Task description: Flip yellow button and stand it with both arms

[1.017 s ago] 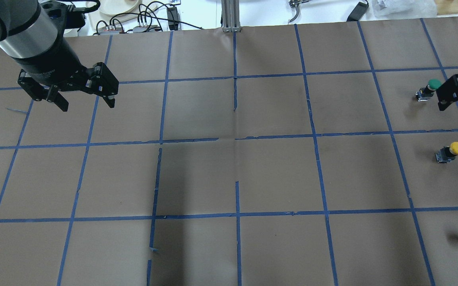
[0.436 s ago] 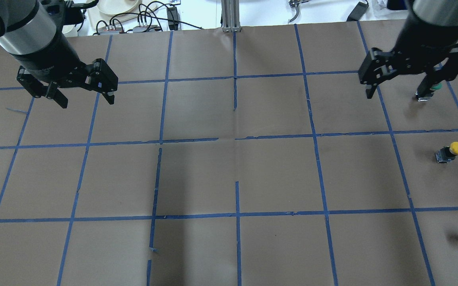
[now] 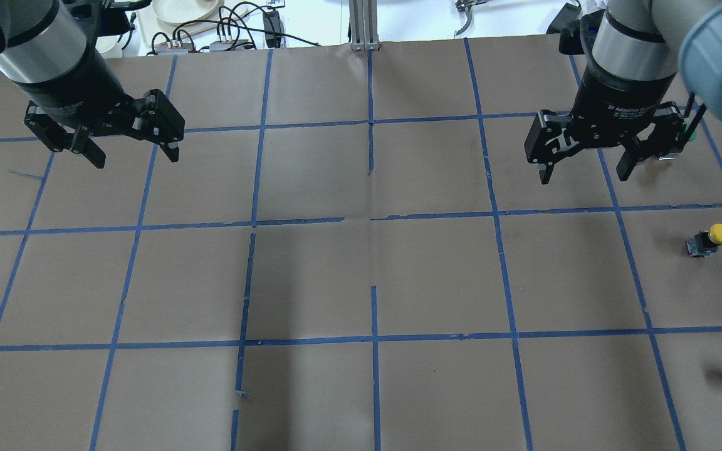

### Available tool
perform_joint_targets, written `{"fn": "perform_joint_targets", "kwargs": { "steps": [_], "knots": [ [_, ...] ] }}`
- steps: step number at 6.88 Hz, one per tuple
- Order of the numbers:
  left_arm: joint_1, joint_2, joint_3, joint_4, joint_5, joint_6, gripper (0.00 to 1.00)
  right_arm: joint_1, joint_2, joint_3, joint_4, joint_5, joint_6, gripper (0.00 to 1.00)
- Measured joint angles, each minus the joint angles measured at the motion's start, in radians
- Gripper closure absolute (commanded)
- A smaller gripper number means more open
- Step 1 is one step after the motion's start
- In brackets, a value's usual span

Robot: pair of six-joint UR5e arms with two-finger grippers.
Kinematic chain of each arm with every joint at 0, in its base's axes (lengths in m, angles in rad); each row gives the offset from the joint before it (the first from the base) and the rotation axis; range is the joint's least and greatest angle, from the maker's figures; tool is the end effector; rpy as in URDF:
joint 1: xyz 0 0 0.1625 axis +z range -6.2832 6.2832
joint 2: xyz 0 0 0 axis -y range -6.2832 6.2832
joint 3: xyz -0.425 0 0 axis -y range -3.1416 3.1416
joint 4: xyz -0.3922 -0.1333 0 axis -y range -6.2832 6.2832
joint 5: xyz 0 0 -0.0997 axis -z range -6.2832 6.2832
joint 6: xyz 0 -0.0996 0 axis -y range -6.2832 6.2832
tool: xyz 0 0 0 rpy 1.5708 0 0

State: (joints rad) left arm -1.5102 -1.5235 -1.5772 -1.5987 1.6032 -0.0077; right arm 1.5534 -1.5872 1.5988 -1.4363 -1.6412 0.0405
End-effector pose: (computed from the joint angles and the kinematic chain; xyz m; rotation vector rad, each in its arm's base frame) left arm -0.1012 -0.4798 0.5048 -0.1065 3.1070 -0.0189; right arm 0.1181 -0.4715 0.4701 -0.0807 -3.0605 -0.2228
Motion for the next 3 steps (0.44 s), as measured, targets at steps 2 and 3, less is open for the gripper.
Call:
{"fn": "perform_joint_targets", "kwargs": {
  "steps": [2,3],
  "knots": [
    [0.000,0.000,0.000,-0.001,0.000,0.000,0.00,-0.002,0.001,0.004,-0.001,0.054,0.002,0.00],
    [0.001,0.000,0.000,-0.001,0.000,0.000,0.00,-0.003,0.000,0.005,0.000,0.065,0.004,0.00]
  ]
}}
